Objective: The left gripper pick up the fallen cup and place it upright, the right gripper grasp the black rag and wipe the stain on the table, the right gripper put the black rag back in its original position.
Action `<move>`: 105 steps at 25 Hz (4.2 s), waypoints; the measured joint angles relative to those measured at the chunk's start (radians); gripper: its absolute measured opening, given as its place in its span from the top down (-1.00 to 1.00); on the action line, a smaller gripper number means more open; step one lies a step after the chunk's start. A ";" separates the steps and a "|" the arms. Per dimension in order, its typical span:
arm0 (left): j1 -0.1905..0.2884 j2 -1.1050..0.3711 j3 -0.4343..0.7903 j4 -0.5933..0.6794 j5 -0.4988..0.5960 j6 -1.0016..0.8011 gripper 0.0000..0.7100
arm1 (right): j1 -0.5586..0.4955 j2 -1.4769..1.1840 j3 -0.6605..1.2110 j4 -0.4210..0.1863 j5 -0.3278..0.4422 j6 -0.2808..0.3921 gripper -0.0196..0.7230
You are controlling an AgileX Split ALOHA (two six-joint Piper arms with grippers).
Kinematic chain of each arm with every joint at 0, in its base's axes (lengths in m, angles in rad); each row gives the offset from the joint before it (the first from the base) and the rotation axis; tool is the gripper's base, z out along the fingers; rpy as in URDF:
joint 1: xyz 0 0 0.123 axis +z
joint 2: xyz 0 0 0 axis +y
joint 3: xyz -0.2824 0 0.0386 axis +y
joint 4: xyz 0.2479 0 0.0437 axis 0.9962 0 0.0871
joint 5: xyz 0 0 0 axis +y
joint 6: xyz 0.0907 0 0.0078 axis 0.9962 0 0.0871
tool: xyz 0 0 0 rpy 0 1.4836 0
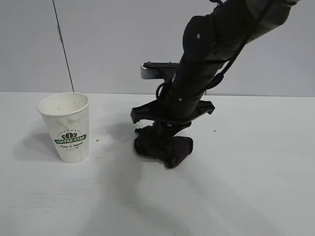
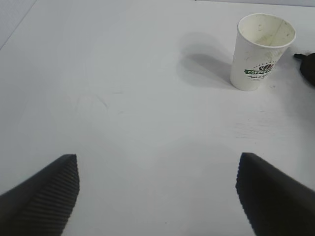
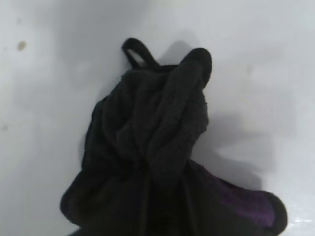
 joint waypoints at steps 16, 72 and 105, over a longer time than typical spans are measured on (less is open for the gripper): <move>0.000 0.000 0.000 0.000 0.000 0.000 -0.76 | -0.238 -0.009 -0.001 -0.202 0.414 0.094 0.75; 0.000 0.000 0.000 0.000 0.000 0.000 -0.76 | -0.615 -0.457 -0.122 -0.201 0.490 0.072 -0.69; 0.000 0.000 0.000 0.000 0.000 0.000 -0.76 | -0.574 -2.035 0.659 0.168 0.634 -0.224 -0.63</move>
